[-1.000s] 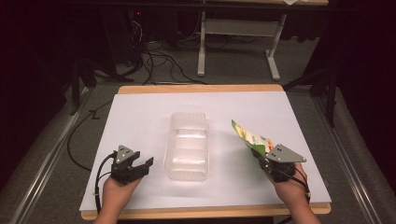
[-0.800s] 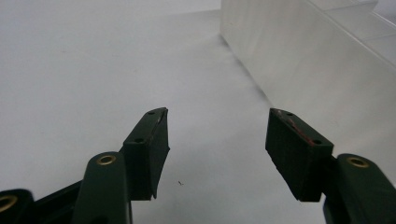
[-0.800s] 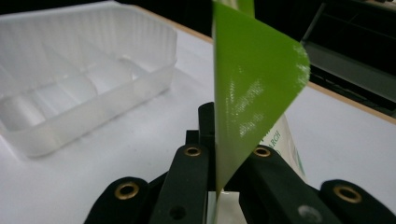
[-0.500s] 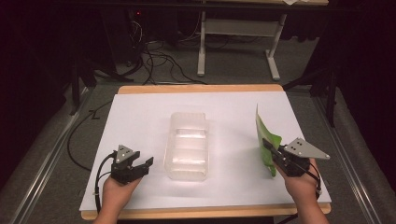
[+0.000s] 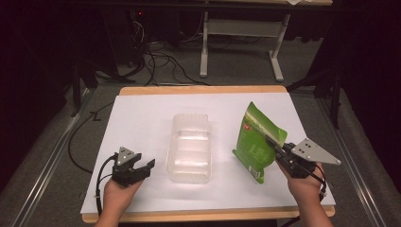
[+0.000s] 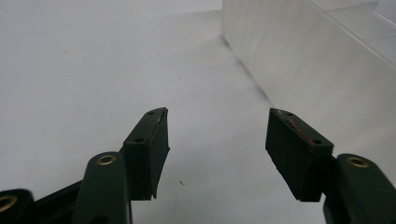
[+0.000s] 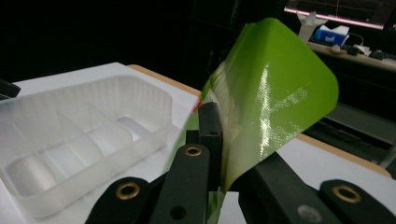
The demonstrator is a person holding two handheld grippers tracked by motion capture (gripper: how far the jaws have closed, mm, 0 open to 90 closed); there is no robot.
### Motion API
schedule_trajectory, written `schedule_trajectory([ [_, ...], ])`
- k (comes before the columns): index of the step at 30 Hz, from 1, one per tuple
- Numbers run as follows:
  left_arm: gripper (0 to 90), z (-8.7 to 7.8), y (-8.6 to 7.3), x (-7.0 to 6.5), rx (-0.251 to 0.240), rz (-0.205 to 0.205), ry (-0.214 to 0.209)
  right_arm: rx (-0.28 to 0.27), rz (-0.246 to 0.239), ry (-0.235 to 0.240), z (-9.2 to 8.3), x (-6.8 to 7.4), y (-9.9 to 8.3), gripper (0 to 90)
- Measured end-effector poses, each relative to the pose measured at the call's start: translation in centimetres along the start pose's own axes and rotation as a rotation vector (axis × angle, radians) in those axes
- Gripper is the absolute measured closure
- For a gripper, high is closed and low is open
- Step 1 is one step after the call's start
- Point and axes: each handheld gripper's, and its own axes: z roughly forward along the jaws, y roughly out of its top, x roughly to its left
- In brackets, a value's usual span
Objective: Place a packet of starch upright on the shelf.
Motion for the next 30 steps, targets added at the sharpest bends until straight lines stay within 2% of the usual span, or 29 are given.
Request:
schedule_trajectory([
  [2, 39.9, 0.0, 0.0, 0.0, -0.003, -0.002, 0.000, 0.006, -0.004, 0.013, 0.3, 0.4, -0.2, 90.0],
  [3, 39.9, -0.1, 0.0, 0.1, -0.002, -0.003, 0.000, 0.029, -0.030, 0.010, 0.7, 0.7, -0.5, 90.0],
  [6, 39.9, -0.1, 0.0, 0.1, -0.004, -0.003, -0.001, 0.058, -0.054, 0.003, 1.1, 1.1, -1.0, 90.0],
  [8, 39.9, -0.1, 0.0, 0.1, -0.004, -0.002, -0.001, 0.044, -0.041, 0.004, 1.0, 1.0, -1.0, 90.0],
  [11, 39.9, 0.1, 0.0, 0.1, 0.001, 0.000, -0.001, 0.008, -0.037, -0.022, 0.8, 0.8, -0.6, 90.0],
  [14, 39.9, 0.1, 0.0, 0.0, 0.006, 0.002, -0.002, 0.003, -0.023, -0.024, 1.0, 0.6, -0.5, 90.0],
  [19, 39.9, 0.1, -0.1, -0.1, 0.008, -0.001, 0.002, -0.013, -0.034, -0.043, 1.8, 0.3, -0.3, 90.0],
  [21, 39.9, 0.1, -0.1, 0.0, 0.007, -0.002, 0.002, -0.018, -0.008, -0.037, 2.1, 0.2, -0.4, 90.0],
  [24, 39.8, -0.1, -0.1, 0.1, 0.006, -0.004, 0.002, 0.016, 0.006, -0.028, 2.4, 0.3, -1.6, 90.0],
  [26, 39.8, -0.1, -0.1, 0.1, 0.001, -0.006, -0.001, 0.012, 0.043, -0.015, 2.0, 0.1, -2.0, 89.7],
  [27, 39.8, -0.1, -0.1, 0.1, 0.002, -0.006, -0.002, 0.007, 0.084, 0.007, 1.5, -0.1, -2.4, 86.4],
  [30, 39.8, -0.1, -0.1, 0.1, 0.008, -0.003, -0.007, 0.024, 0.098, 0.019, 1.3, -0.2, -2.8, 81.6],
])
